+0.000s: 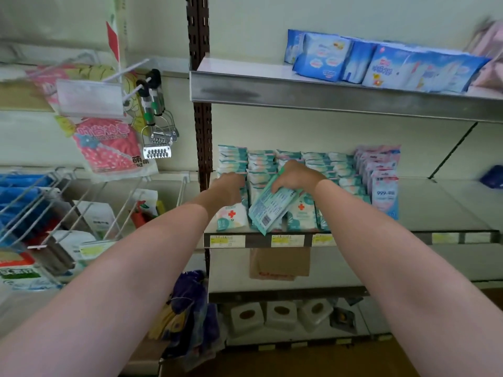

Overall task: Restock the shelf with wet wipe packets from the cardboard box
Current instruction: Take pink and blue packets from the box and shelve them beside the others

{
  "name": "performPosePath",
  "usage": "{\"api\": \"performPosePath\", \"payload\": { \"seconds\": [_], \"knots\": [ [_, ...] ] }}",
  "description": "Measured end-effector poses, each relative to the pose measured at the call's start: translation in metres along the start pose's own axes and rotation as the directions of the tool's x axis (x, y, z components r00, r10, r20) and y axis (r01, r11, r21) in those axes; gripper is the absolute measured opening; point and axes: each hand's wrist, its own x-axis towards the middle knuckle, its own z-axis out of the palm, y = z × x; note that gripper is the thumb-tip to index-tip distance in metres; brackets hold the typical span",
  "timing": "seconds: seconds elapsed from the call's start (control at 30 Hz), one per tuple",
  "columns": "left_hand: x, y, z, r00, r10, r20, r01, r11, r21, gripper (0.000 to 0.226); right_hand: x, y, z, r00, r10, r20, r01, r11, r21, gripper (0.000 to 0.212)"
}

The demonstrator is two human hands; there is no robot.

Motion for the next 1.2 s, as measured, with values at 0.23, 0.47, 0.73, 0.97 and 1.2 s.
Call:
{"api": "performPosePath", "payload": {
  "seconds": [0.23,0.47,0.73,0.97,1.2],
  "knots": [
    [-0.006,0.031,-0.006,1.0,0.015,-0.018,-0.016,0.998,-0.054,0.038,-0.021,0.024,-0.028,0.997,-0.037,-0.068,0.043,0.994,0.1,0.031],
    [-0.011,0.105,-0.012,0.997,0.059,-0.047,-0.062,0.996,-0.067,0.033,-0.057,0.075,-0.061,0.994,0.01,-0.107,-0.001,0.996,0.09,0.035],
    [-0.001,0.238,0.0,0.993,0.114,-0.021,-0.115,0.993,-0.027,0.034,-0.084,0.182,-0.086,0.984,0.168,-0.065,-0.147,0.958,0.245,0.034],
    [0.021,0.346,0.016,0.985,0.158,-0.065,-0.161,0.986,-0.04,0.028,-0.102,0.293,-0.134,0.988,0.125,-0.093,-0.105,0.975,0.197,0.011],
    [0.064,0.409,0.026,0.953,0.298,-0.063,-0.3,0.953,-0.033,0.032,-0.088,0.352,-0.174,0.945,0.25,-0.21,-0.122,0.867,0.484,0.015]
  ]
}}
